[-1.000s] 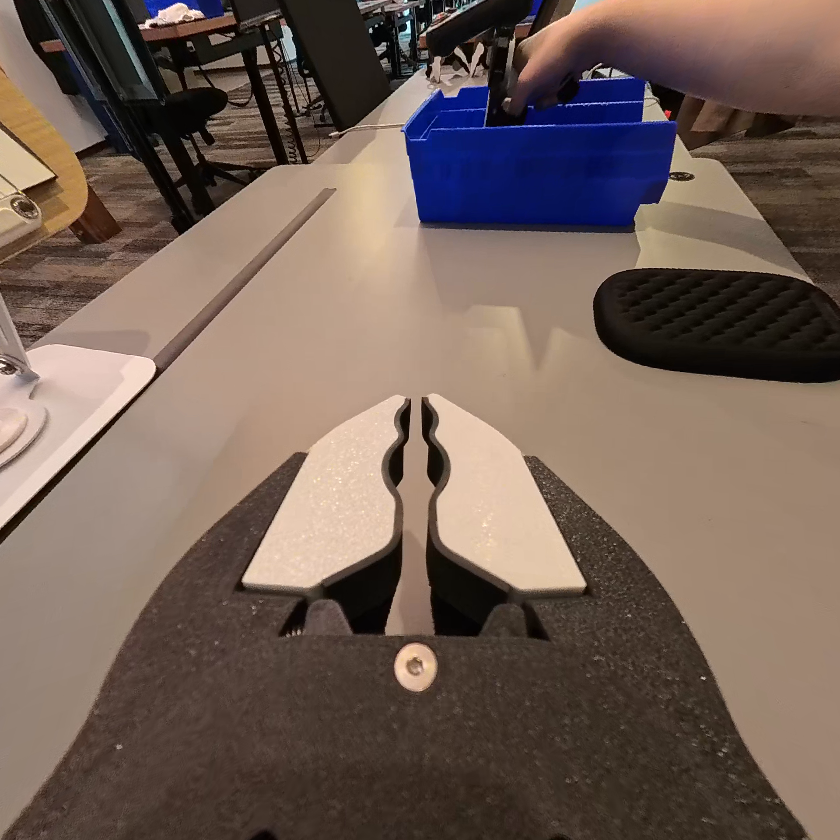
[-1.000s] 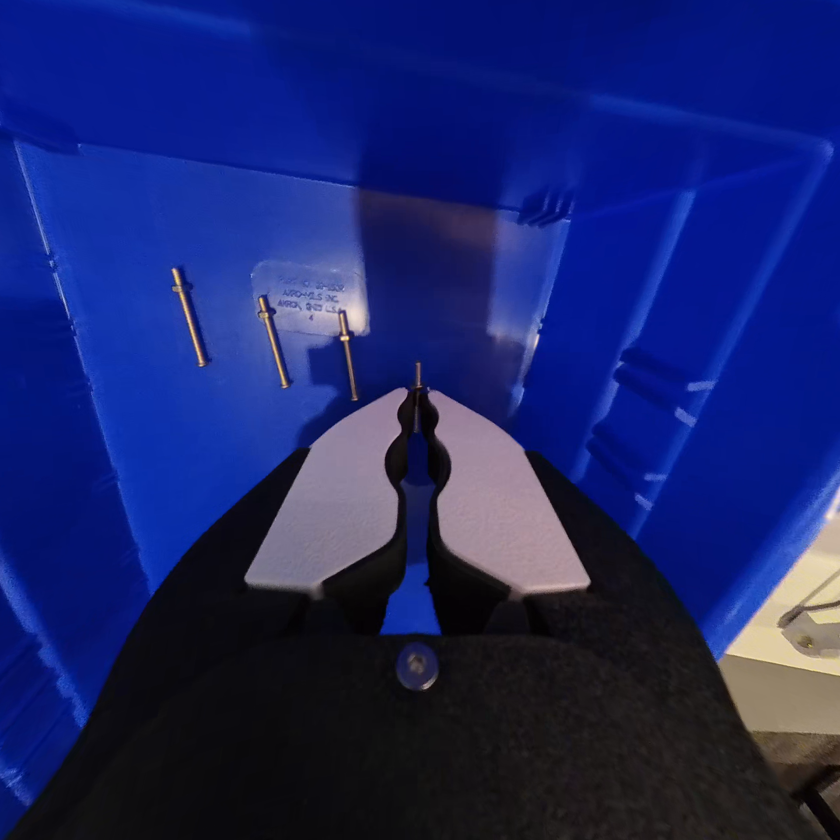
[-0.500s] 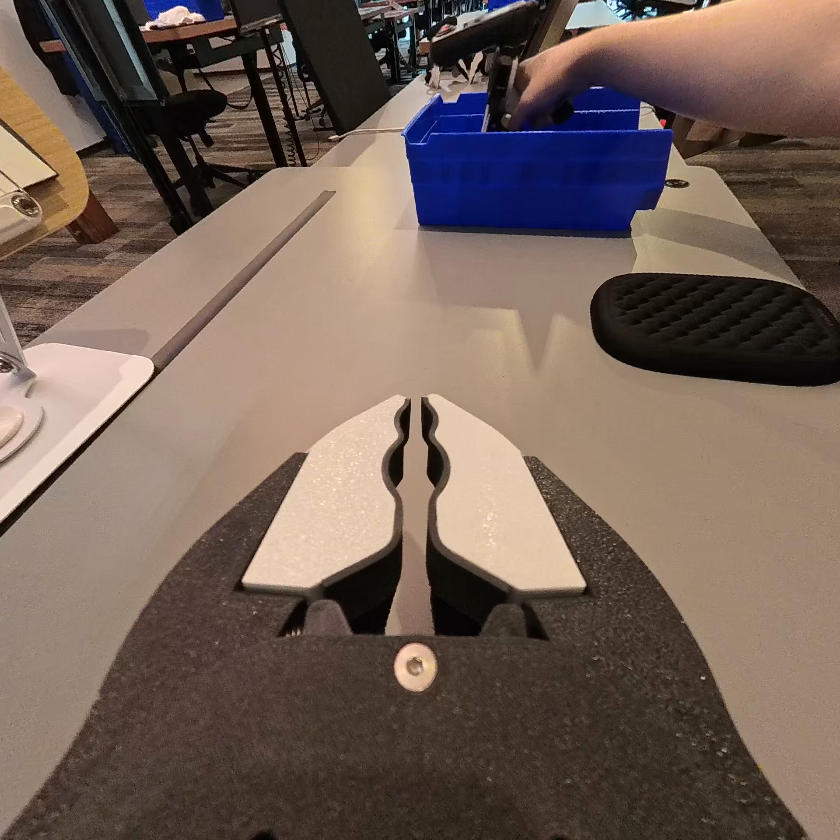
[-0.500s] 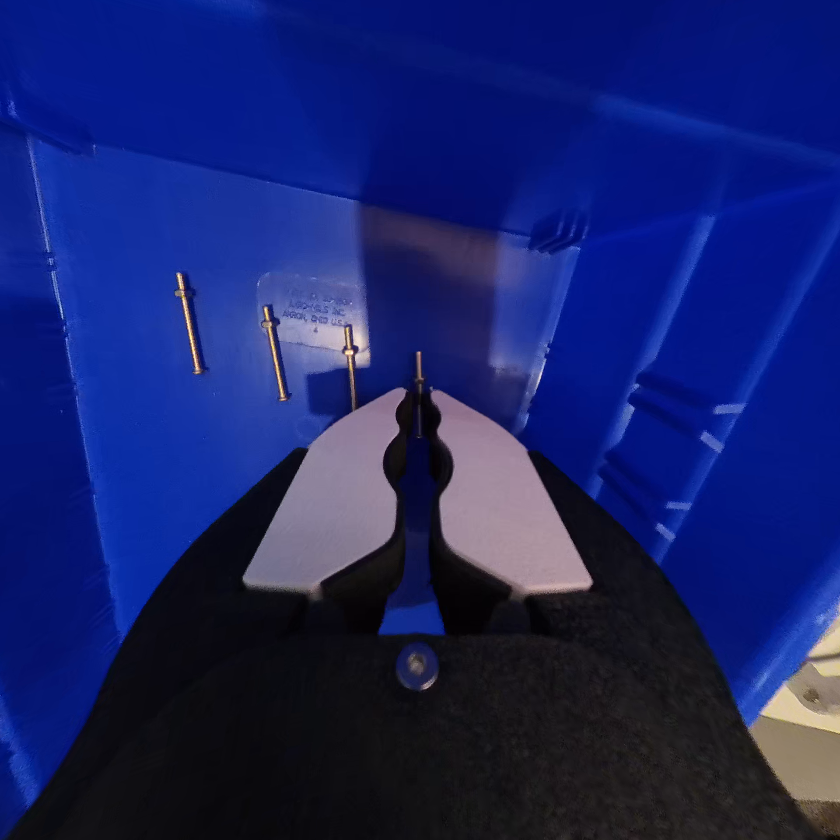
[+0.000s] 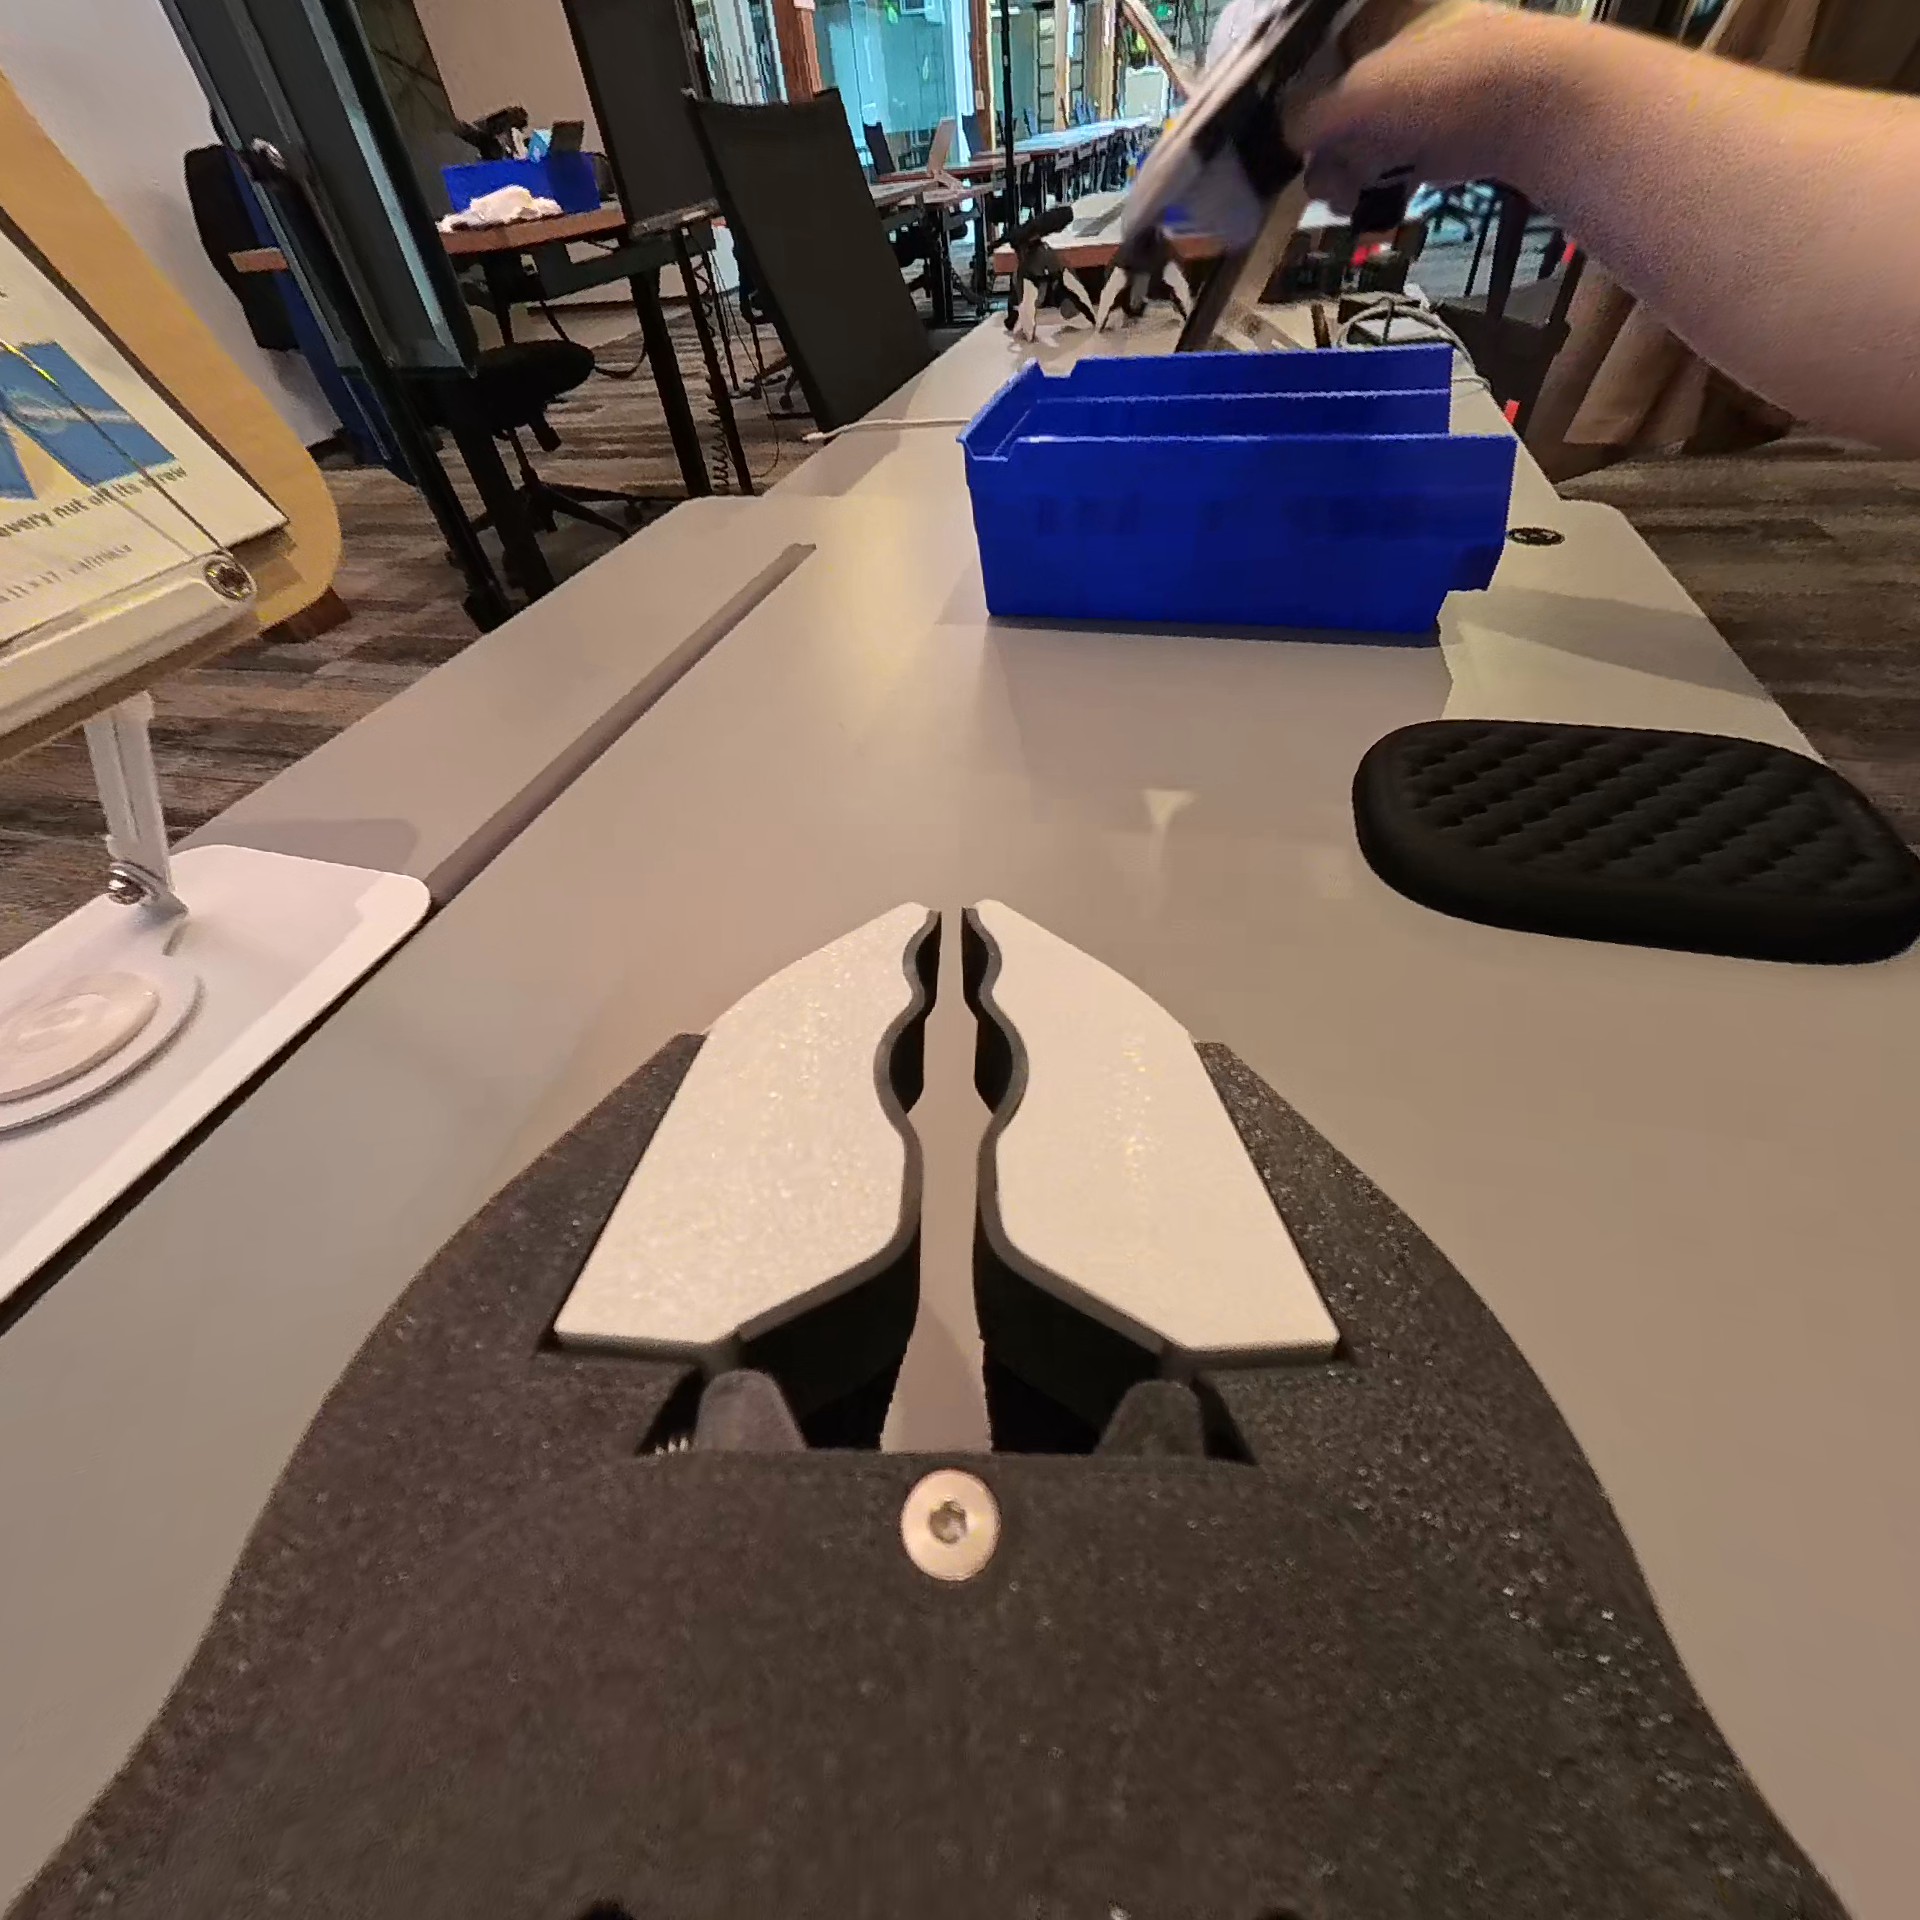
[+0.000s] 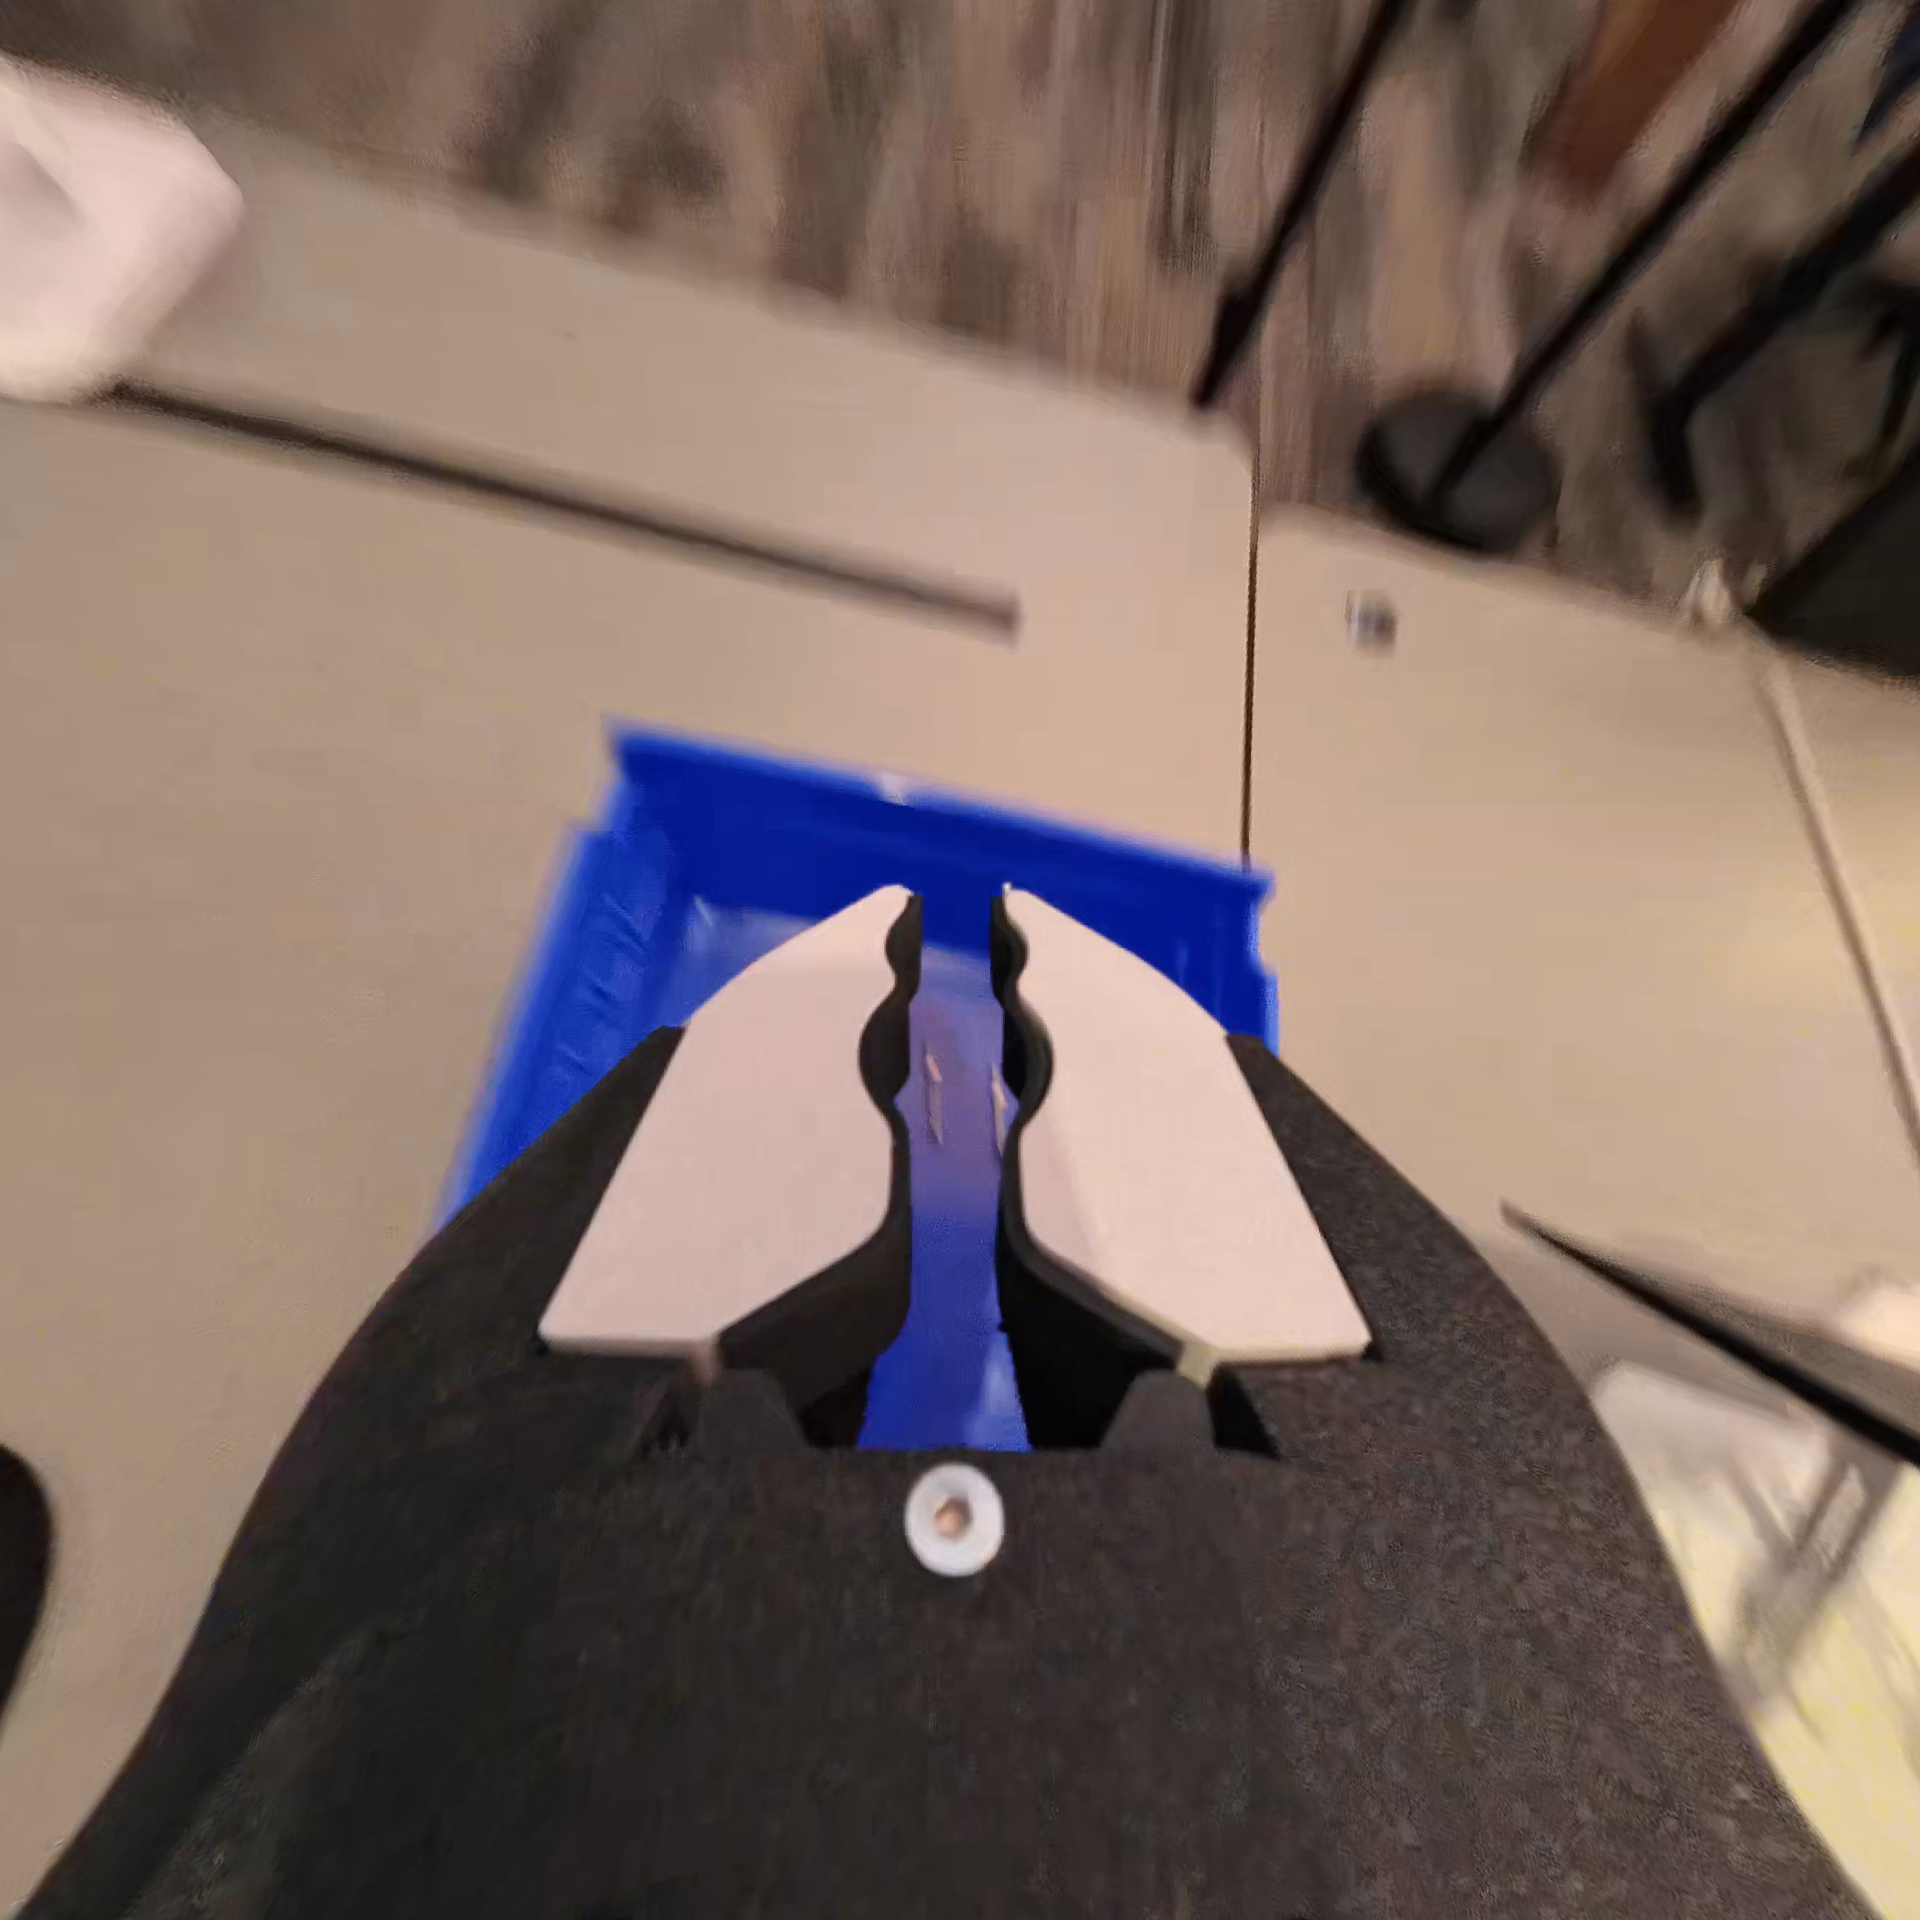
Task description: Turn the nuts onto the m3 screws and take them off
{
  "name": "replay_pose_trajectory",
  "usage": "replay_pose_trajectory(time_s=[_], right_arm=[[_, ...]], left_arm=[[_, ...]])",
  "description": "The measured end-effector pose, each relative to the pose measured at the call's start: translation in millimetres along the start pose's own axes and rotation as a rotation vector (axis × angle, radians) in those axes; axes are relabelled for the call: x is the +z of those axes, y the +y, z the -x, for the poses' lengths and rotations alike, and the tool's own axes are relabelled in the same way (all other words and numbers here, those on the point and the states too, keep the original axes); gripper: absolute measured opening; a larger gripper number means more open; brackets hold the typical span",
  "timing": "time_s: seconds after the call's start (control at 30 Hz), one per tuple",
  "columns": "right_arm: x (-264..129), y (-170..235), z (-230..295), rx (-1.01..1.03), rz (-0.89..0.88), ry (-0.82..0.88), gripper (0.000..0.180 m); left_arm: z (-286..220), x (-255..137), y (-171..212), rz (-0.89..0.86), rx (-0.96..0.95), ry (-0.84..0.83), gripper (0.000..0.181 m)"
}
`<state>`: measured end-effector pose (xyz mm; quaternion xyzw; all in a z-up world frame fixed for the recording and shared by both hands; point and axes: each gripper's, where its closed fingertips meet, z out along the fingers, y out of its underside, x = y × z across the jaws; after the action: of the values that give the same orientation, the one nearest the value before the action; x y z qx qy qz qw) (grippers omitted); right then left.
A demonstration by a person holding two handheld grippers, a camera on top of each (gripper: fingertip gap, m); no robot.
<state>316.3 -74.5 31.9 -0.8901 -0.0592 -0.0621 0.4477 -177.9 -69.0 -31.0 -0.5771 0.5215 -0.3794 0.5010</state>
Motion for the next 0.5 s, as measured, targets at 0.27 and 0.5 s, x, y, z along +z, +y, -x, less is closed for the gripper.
replay_pose_trajectory(time_s=[0.27,0.5], right_arm=[[-69,-96,172,-0.174,-0.555,-0.297,0.042],[-14,-71,322,-0.181,-0.721,-0.479,0.012]], left_arm=[[16,-3,-11,-0.044,0.012,-0.132,0.004],[48,-12,-12,-0.026,0.055,-0.386,0.005]])
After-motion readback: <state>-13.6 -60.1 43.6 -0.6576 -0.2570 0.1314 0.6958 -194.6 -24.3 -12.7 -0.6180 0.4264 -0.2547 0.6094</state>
